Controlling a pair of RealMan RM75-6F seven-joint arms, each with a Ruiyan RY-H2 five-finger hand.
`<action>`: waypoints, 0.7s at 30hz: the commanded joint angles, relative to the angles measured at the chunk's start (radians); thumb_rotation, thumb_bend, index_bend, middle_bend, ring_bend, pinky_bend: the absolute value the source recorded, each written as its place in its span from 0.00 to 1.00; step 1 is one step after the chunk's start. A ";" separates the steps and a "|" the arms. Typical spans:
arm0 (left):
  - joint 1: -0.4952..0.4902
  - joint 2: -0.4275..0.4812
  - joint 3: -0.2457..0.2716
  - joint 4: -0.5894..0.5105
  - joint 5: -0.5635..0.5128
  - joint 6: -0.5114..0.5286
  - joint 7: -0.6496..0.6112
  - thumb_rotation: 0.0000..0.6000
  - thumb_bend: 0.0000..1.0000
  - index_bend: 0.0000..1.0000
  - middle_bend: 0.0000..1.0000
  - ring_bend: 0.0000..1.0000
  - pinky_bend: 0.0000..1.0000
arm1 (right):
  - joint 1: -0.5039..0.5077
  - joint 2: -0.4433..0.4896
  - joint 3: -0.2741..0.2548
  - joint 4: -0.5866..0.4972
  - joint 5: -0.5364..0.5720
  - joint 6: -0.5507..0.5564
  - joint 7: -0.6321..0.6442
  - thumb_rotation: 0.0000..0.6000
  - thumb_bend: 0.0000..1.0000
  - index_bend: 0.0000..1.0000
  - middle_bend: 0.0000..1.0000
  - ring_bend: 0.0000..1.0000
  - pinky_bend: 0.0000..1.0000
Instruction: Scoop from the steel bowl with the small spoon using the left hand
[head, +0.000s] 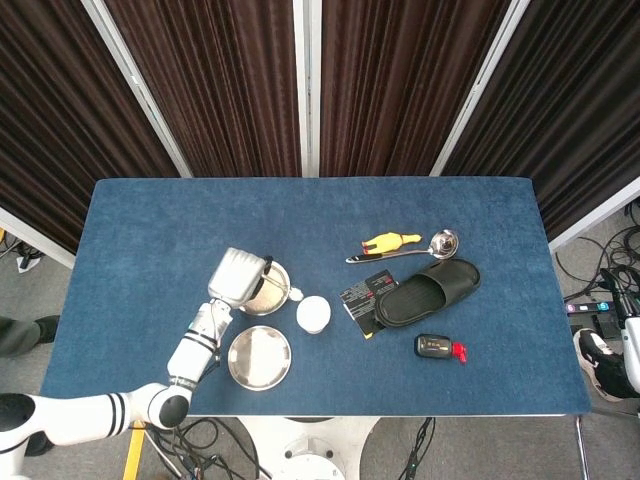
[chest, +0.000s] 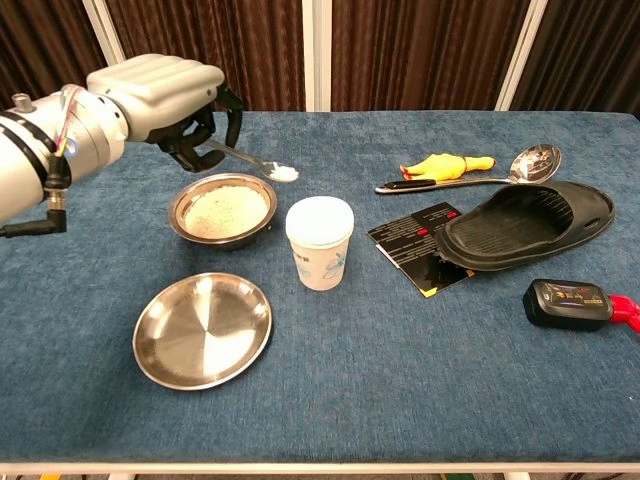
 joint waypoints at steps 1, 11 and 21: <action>-0.020 -0.020 0.021 -0.029 -0.014 0.029 0.064 1.00 0.49 0.60 0.97 0.91 1.00 | -0.003 0.000 -0.002 0.004 -0.001 0.002 0.006 1.00 0.17 0.05 0.24 0.00 0.08; -0.056 -0.087 0.072 -0.004 0.003 0.094 0.224 1.00 0.49 0.60 0.97 0.91 1.00 | -0.015 -0.003 -0.007 0.020 -0.004 0.015 0.028 1.00 0.17 0.05 0.24 0.00 0.08; -0.065 -0.133 0.140 0.098 0.158 0.216 0.366 1.00 0.49 0.60 0.97 0.91 1.00 | -0.020 -0.002 -0.008 0.025 -0.011 0.025 0.038 1.00 0.17 0.05 0.24 0.00 0.08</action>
